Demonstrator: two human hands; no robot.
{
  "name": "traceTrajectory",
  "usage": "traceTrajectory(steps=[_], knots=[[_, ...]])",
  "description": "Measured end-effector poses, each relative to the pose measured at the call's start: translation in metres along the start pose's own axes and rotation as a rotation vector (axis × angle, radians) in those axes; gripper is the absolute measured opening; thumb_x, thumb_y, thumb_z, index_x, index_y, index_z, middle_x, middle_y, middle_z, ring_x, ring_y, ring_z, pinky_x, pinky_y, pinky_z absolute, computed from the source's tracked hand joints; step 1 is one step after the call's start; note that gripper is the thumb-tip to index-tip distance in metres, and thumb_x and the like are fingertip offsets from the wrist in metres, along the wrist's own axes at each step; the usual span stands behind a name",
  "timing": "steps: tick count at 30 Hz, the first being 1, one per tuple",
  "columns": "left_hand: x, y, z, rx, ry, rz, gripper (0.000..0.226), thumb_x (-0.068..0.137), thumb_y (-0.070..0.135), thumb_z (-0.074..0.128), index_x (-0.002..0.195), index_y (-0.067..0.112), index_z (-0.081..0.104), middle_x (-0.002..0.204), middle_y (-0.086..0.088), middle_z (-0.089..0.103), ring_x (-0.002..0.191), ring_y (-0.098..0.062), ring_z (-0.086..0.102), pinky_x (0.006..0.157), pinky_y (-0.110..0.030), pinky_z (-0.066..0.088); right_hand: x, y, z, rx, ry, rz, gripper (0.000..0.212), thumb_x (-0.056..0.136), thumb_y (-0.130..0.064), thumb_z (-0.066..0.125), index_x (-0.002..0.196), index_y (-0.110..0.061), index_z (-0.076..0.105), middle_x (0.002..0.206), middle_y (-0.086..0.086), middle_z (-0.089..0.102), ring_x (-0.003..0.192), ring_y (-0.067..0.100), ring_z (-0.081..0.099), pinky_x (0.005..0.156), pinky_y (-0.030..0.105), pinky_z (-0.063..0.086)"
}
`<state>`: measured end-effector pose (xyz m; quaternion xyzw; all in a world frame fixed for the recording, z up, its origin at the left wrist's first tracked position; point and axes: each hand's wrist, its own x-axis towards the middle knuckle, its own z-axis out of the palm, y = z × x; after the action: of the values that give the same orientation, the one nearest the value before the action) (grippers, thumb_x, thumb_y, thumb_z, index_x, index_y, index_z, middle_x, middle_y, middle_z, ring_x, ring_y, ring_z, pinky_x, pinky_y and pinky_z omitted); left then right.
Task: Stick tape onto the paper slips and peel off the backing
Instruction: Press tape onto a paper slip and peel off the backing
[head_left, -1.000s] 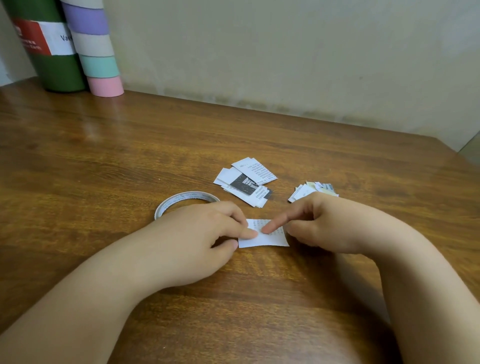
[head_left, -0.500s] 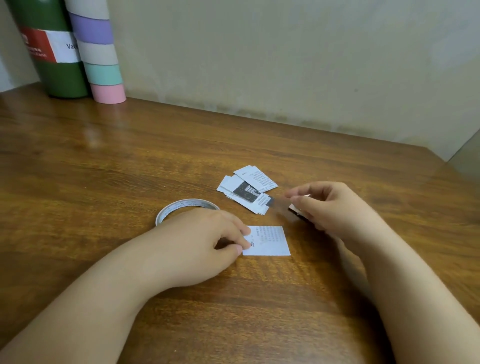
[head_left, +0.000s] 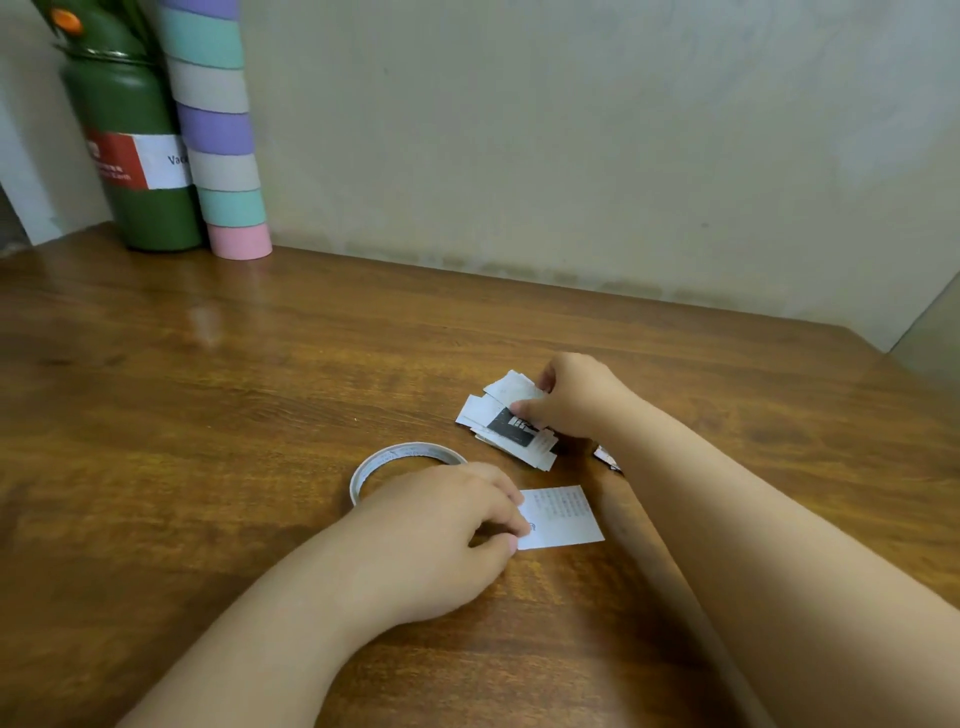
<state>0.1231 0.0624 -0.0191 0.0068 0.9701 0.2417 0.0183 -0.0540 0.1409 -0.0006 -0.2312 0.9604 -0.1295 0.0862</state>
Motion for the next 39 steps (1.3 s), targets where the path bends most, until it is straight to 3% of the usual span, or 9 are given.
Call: traceTrajectory(steps=[3,9,12,15,18,21,27,35,39], knots=[[0.000,0.000,0.001,-0.006,0.000,0.005,0.029,0.095,0.036,0.047,0.119,0.040,0.061,0.132,0.032,0.041,0.067,0.030,0.035,0.062,-0.004,0.026,0.000,-0.003,-0.002,0.032,-0.020,-0.027,0.032,0.083,-0.037,0.070,0.103,-0.015,0.057,0.093,-0.002,0.056,0.085,0.017,0.051,0.062,0.024,0.039],[-0.002,0.001,-0.001,-0.002,-0.005,-0.004,0.029,0.095,0.037,0.047,0.121,0.040,0.060,0.133,0.032,0.040,0.067,0.026,0.037,0.062,-0.005,0.026,-0.003,0.005,0.004,0.262,0.143,-0.139,0.018,0.084,-0.024,0.069,0.083,-0.021,0.051,0.089,-0.004,0.054,0.081,0.015,0.049,0.050,0.020,0.030],[-0.003,0.000,-0.002,0.019,-0.014,0.000,0.031,0.094,0.039,0.047,0.123,0.041,0.058,0.135,0.032,0.038,0.078,0.010,0.043,0.069,-0.009,0.031,-0.021,0.013,-0.012,0.544,0.179,-0.146,0.009,0.087,-0.029,0.067,0.082,-0.022,0.064,0.078,-0.006,0.065,0.066,0.011,0.055,0.052,0.020,0.037],[-0.005,0.002,-0.003,0.053,-0.046,0.011,0.035,0.093,0.042,0.047,0.128,0.045,0.052,0.135,0.034,0.033,0.086,0.005,0.042,0.081,-0.016,0.036,-0.051,0.028,-0.030,0.668,0.041,-0.146,0.017,0.089,-0.036,0.063,0.082,-0.022,0.070,0.077,-0.004,0.072,0.070,0.012,0.064,0.064,0.023,0.050],[-0.005,0.004,-0.004,0.078,-0.074,0.013,0.037,0.093,0.044,0.047,0.129,0.048,0.048,0.131,0.034,0.030,0.070,0.007,0.040,0.075,-0.017,0.032,-0.076,0.046,-0.028,0.625,-0.122,-0.134,0.020,0.086,-0.036,0.065,0.090,-0.019,0.074,0.085,0.001,0.074,0.076,0.019,0.066,0.068,0.028,0.052],[-0.006,0.003,-0.003,0.085,-0.065,0.023,0.036,0.092,0.046,0.048,0.128,0.051,0.048,0.129,0.035,0.030,0.071,0.009,0.040,0.075,-0.017,0.031,-0.090,0.054,-0.010,0.530,-0.128,-0.069,0.029,0.077,-0.048,0.070,0.088,-0.022,0.074,0.083,0.003,0.074,0.072,0.026,0.065,0.075,0.041,0.053],[-0.002,0.000,-0.002,0.048,-0.030,0.011,0.030,0.092,0.041,0.050,0.121,0.046,0.057,0.124,0.037,0.040,0.075,0.031,0.034,0.060,-0.008,0.028,-0.098,0.054,0.005,0.372,-0.044,-0.058,0.017,0.084,-0.042,0.066,0.075,-0.027,0.068,0.068,-0.006,0.067,0.048,-0.002,0.051,0.047,0.013,0.037],[-0.003,-0.001,-0.001,0.022,-0.006,-0.020,0.025,0.090,0.040,0.052,0.113,0.047,0.061,0.114,0.034,0.042,0.078,0.026,0.039,0.062,-0.007,0.032,-0.098,0.050,0.011,0.211,0.016,-0.115,0.021,0.085,-0.043,0.062,0.080,-0.023,0.067,0.073,-0.003,0.068,0.064,0.011,0.061,0.051,0.022,0.042],[-0.004,-0.002,-0.001,0.001,0.012,-0.057,0.023,0.089,0.041,0.053,0.109,0.047,0.063,0.105,0.029,0.041,0.076,0.012,0.046,0.060,-0.012,0.033,-0.099,0.048,0.011,0.185,0.015,-0.115,0.024,0.085,-0.043,0.062,0.083,-0.020,0.066,0.074,-0.003,0.067,0.065,0.012,0.060,0.053,0.025,0.041]])
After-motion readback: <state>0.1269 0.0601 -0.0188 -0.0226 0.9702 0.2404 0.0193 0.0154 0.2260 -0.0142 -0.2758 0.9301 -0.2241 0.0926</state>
